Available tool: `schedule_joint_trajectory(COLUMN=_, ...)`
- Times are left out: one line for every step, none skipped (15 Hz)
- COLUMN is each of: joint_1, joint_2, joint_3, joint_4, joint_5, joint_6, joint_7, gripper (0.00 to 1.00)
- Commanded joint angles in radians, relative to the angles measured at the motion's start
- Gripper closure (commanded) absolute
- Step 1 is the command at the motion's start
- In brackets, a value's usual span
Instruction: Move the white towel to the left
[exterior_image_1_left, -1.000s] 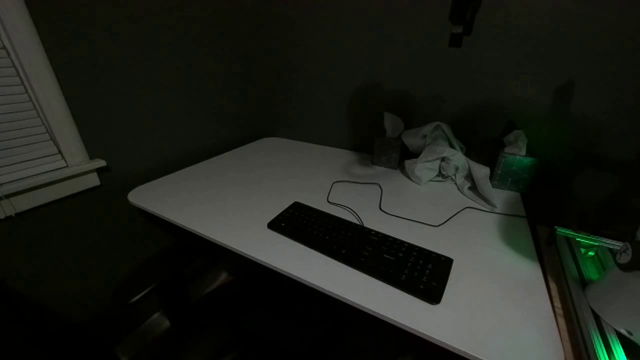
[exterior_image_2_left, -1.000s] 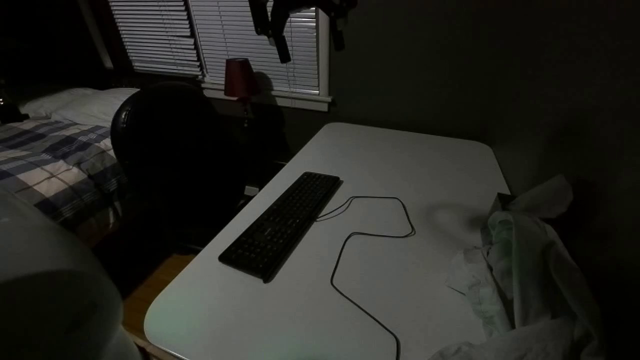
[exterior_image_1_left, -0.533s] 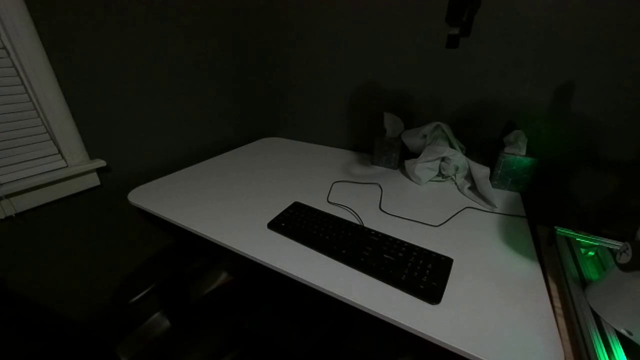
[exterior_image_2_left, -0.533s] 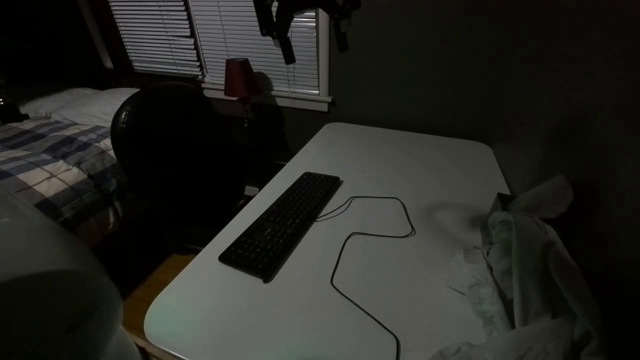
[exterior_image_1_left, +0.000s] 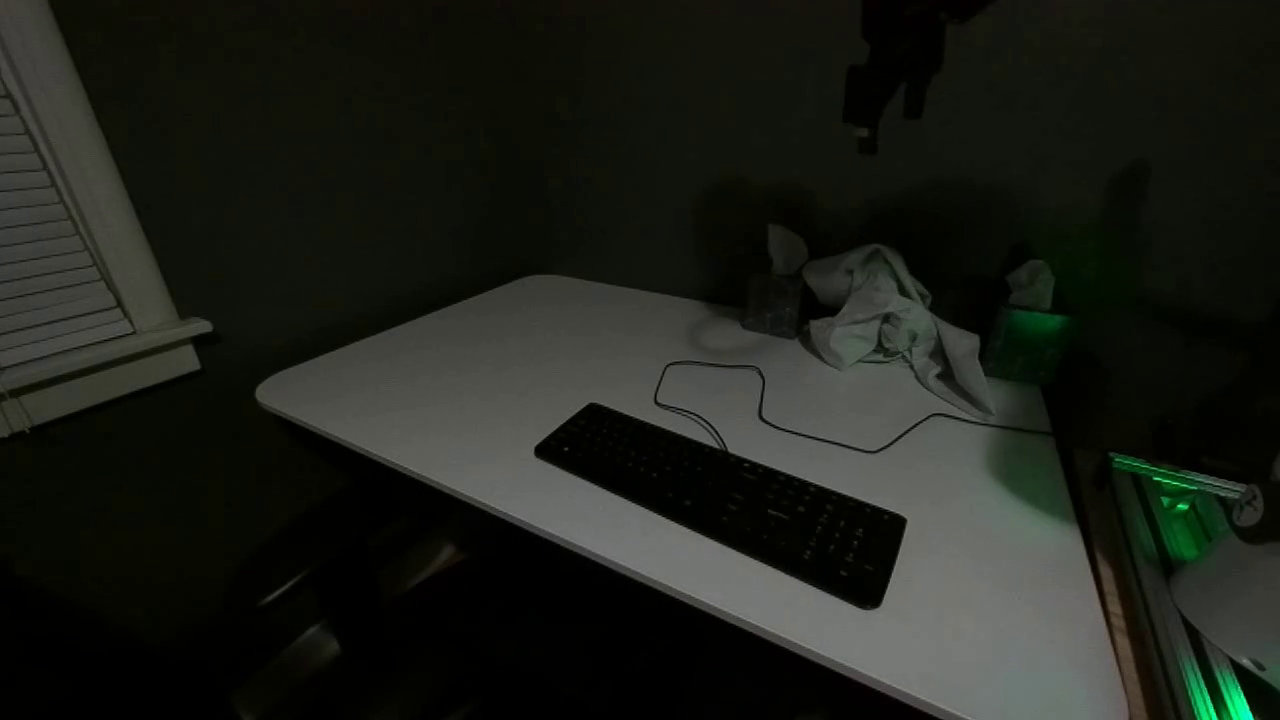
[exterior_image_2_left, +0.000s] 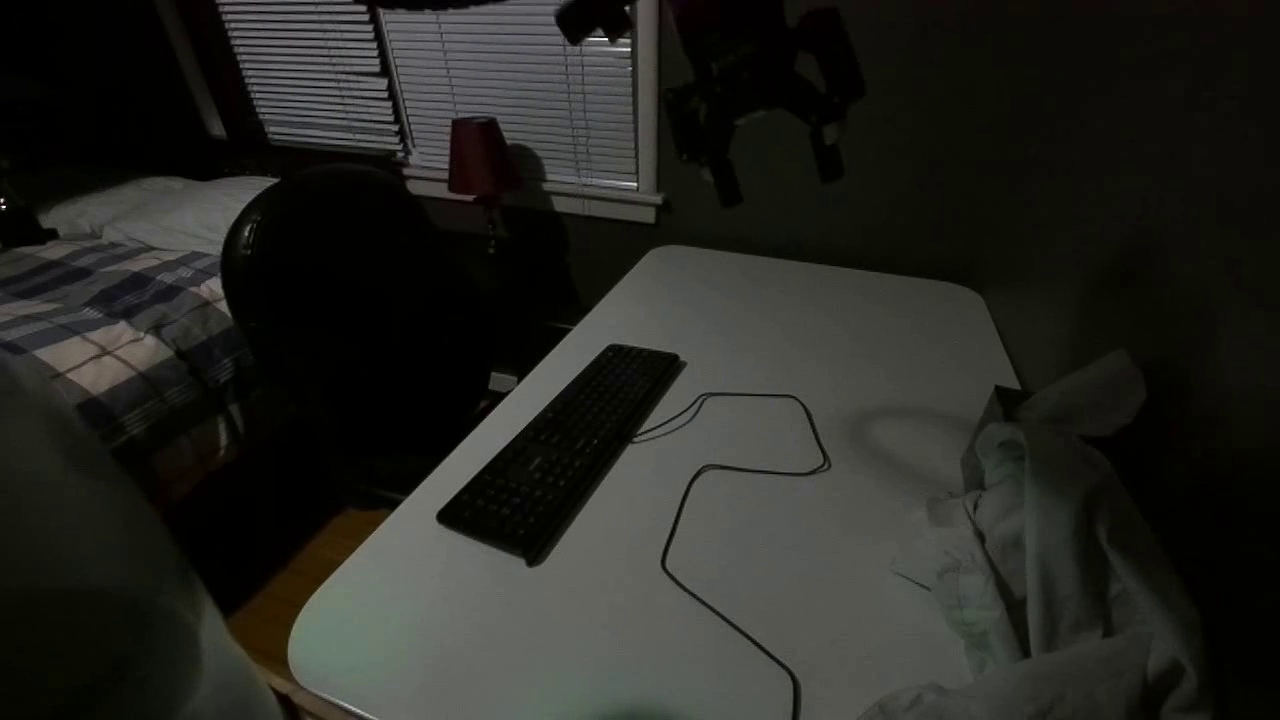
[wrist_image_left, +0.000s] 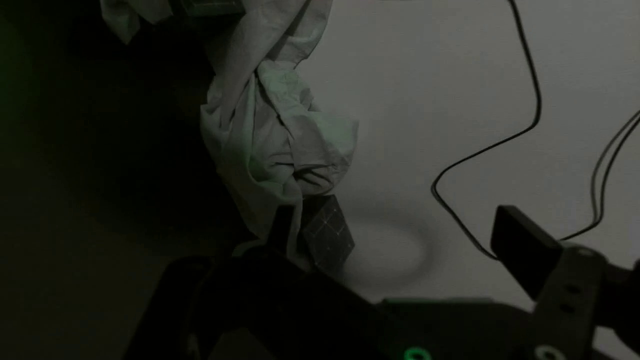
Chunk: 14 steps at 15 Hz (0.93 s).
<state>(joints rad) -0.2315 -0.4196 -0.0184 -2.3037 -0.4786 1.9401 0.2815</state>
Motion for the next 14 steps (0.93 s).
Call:
schedule_joint_trajectory(joint_1=-0.029, joint_2=0.155, joint_3=-0.043, joint_4=0.036, joint_5=-0.047, joint_6=0.09, joint_7=0.07, gripper=0.0)
schedule_joint_trajectory(joint_1=-0.036, joint_2=0.197, joint_3=-0.057, joint_4=0.046, joint_5=-0.051, joint_6=0.113, joint_7=0.078, gripper=0.0)
schedule_joint_trajectory(joint_1=-0.038, joint_2=0.234, joint_3=-0.076, joint_4=0.054, joint_5=-0.048, joint_6=0.135, joint_7=0.061, gripper=0.0)
schedule_joint_trajectory(joint_1=-0.042, joint_2=0.273, joint_3=-0.097, joint_4=0.063, joint_5=-0.043, joint_6=0.167, joint_7=0.048, gripper=0.0)
schedule_joint_trajectory(joint_1=-0.045, joint_2=0.308, joint_3=-0.115, joint_4=0.073, joint_5=-0.047, joint_6=0.198, joint_7=0.037, gripper=0.0)
schedule_joint_trajectory(joint_1=-0.049, joint_2=0.349, joint_3=-0.134, joint_4=0.086, joint_5=-0.049, joint_6=0.224, joint_7=0.029, gripper=0.0)
schedule_joint_trajectory(joint_1=-0.052, joint_2=0.385, joint_3=-0.152, joint_4=0.098, joint_5=-0.053, joint_6=0.256, joint_7=0.021, gripper=0.0)
schedule_joint_trajectory(joint_1=-0.055, joint_2=0.418, joint_3=-0.169, joint_4=0.112, joint_5=-0.055, joint_6=0.278, joint_7=0.01, gripper=0.0)
schedule_joint_trajectory(joint_1=-0.059, joint_2=0.453, joint_3=-0.187, joint_4=0.125, joint_5=-0.063, joint_6=0.316, joint_7=0.002, gripper=0.0)
schedule_joint_trajectory(joint_1=-0.061, joint_2=0.485, joint_3=-0.203, joint_4=0.143, joint_5=-0.067, joint_6=0.337, joint_7=-0.004, gripper=0.0)
schedule_joint_trajectory(joint_1=-0.063, joint_2=0.515, joint_3=-0.219, joint_4=0.161, joint_5=-0.067, joint_6=0.36, joint_7=-0.026, gripper=0.0)
schedule_joint_trajectory(joint_1=-0.064, joint_2=0.546, joint_3=-0.235, joint_4=0.176, joint_5=-0.089, joint_6=0.388, joint_7=-0.039, gripper=0.0)
schedule_joint_trajectory(joint_1=-0.065, joint_2=0.573, joint_3=-0.251, joint_4=0.193, joint_5=-0.104, joint_6=0.416, joint_7=-0.053, gripper=0.0)
schedule_joint_trajectory(joint_1=-0.065, joint_2=0.601, joint_3=-0.266, joint_4=0.21, joint_5=-0.122, joint_6=0.439, joint_7=-0.063, gripper=0.0)
